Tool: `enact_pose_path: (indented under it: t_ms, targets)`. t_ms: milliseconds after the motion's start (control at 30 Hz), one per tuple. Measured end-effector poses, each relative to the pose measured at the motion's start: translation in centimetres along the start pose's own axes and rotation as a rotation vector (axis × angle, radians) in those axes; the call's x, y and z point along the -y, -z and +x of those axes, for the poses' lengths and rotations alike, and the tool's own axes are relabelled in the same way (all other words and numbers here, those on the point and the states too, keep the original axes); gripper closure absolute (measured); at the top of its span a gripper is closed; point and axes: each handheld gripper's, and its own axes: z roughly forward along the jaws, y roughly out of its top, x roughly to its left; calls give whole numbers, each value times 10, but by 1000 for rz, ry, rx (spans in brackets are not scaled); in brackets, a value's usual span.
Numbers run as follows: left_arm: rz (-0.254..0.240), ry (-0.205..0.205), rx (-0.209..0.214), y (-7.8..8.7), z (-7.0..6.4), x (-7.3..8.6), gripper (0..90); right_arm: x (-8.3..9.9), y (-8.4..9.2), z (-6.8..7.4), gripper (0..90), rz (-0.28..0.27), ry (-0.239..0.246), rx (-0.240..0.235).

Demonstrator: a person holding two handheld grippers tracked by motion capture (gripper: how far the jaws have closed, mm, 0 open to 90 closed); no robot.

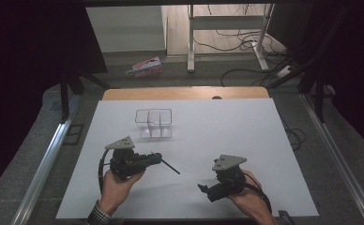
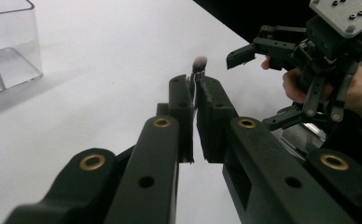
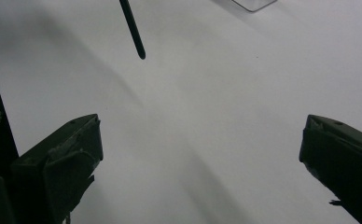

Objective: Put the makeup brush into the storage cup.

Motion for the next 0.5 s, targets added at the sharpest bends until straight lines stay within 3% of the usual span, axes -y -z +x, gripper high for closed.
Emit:
enact_pose_path:
  t_ms: [500]
  targets:
    - [11,-7,-72,12,3,3,854,12,14,-12,0,15,-21,46]
